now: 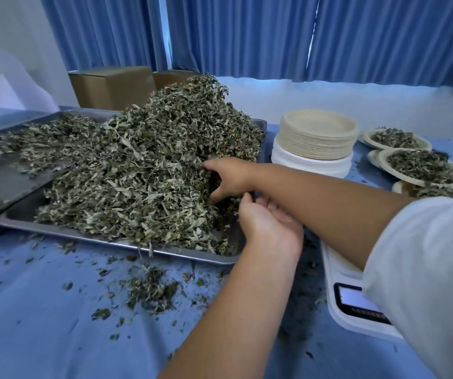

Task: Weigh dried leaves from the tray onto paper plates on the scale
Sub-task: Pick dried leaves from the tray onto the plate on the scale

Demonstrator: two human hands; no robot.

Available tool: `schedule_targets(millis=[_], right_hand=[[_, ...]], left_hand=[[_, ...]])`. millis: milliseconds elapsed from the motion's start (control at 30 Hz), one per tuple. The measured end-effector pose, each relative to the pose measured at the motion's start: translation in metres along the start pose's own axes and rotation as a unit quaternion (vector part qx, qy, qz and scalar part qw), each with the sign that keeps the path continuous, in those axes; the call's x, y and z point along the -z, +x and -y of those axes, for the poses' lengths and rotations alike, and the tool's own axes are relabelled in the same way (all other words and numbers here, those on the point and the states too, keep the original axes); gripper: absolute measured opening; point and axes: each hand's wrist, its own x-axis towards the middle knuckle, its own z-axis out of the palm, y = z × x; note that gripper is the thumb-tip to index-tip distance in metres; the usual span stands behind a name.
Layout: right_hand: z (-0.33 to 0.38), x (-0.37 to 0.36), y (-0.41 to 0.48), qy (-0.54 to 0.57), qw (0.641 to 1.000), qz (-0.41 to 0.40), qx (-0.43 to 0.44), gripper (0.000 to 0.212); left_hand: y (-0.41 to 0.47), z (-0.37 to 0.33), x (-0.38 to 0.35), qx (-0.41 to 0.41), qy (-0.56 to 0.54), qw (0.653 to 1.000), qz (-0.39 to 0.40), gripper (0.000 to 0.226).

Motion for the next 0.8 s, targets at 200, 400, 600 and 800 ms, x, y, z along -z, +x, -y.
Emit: schedule_targets(millis=[200,400,600,800], right_hand=[[-0.003,-0.002,-0.004,-0.011,0.999,-0.039,0.006,0.061],[-0.004,0.007,-0.026,0.012,1.000,-0.011,0.016,0.075],[-0.002,0.012,-0.040,0.047,0.998,-0.013,0.027,0.051],[0.001,0.020,-0.048,0.125,0.988,-0.080,0.050,0.038]], left_hand=[[0.004,0.000,0.001,-0.003,-0.009,1.000,-0.003,0.038],[0.004,0.003,0.003,-0.006,0.011,1.000,-0.002,0.037],[0.000,0.009,0.006,-0.004,0.021,1.000,0.013,0.036],[0.003,0.011,0.010,0.007,0.018,1.000,0.012,0.038]])
